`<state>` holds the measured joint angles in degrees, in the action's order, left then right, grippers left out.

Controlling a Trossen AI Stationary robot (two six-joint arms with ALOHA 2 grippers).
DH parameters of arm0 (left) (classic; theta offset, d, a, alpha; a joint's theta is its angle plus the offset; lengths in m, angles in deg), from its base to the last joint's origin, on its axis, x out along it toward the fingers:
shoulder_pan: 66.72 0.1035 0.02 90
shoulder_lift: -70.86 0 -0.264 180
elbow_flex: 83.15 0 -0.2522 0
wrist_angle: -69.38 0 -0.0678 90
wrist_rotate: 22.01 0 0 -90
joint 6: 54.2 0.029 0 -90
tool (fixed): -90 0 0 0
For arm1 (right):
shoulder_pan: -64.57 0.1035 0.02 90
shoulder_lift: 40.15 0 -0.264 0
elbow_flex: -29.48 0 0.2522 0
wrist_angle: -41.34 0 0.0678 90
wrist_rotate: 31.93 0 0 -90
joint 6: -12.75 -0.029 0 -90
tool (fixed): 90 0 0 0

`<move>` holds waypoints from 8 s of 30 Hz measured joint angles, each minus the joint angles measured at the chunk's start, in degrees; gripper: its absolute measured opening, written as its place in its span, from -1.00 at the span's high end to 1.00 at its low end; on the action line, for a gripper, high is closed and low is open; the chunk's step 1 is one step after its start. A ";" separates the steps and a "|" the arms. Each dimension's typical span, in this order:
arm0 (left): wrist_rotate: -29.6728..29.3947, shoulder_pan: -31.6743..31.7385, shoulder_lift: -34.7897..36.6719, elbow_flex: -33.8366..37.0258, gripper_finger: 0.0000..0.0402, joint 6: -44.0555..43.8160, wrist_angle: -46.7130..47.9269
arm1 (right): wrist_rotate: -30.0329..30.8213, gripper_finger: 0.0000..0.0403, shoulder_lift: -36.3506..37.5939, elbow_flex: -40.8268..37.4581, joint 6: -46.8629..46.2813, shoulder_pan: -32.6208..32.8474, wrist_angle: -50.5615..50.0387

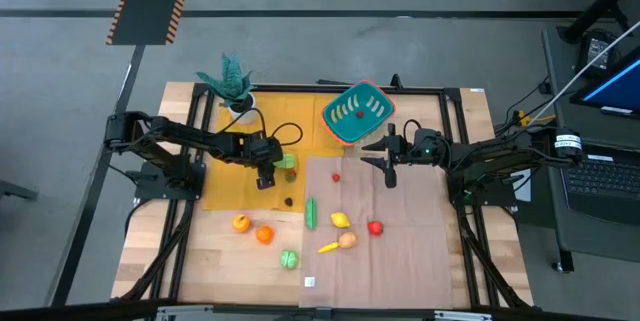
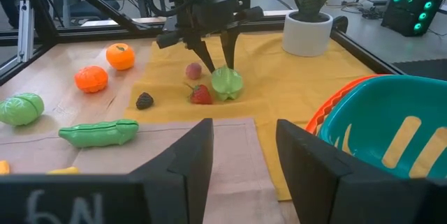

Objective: Pick and placing Produce into tupperware
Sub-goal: Put the starfruit into the basket

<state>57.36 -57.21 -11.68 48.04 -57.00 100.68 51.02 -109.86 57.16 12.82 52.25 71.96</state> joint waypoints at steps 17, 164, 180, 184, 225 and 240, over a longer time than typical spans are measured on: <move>0.00 0.00 0.00 -0.02 0.19 0.47 1.89 | 0.00 0.21 0.00 0.00 0.00 0.00 0.00; 2.16 1.36 -7.69 -7.57 -0.07 9.35 2.37 | 0.02 0.21 0.00 0.00 0.14 -0.04 0.89; 2.14 1.36 -7.68 -12.57 -0.02 9.09 9.33 | 0.02 0.21 0.00 -0.01 0.17 -0.04 0.35; 2.14 1.41 -7.67 -13.19 -0.06 9.07 10.18 | 0.02 0.21 0.00 -0.01 0.17 -0.04 0.35; 14.83 8.47 13.96 4.96 -0.04 8.92 -38.96 | 0.02 -0.61 0.00 3.75 3.03 0.90 4.25; 17.91 6.40 4.30 5.77 0.01 9.31 -60.69 | 0.01 -0.73 -3.67 8.69 4.74 2.08 4.23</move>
<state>75.26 -50.80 -7.38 53.81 -47.69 39.99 51.03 -113.53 65.85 17.57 54.33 76.18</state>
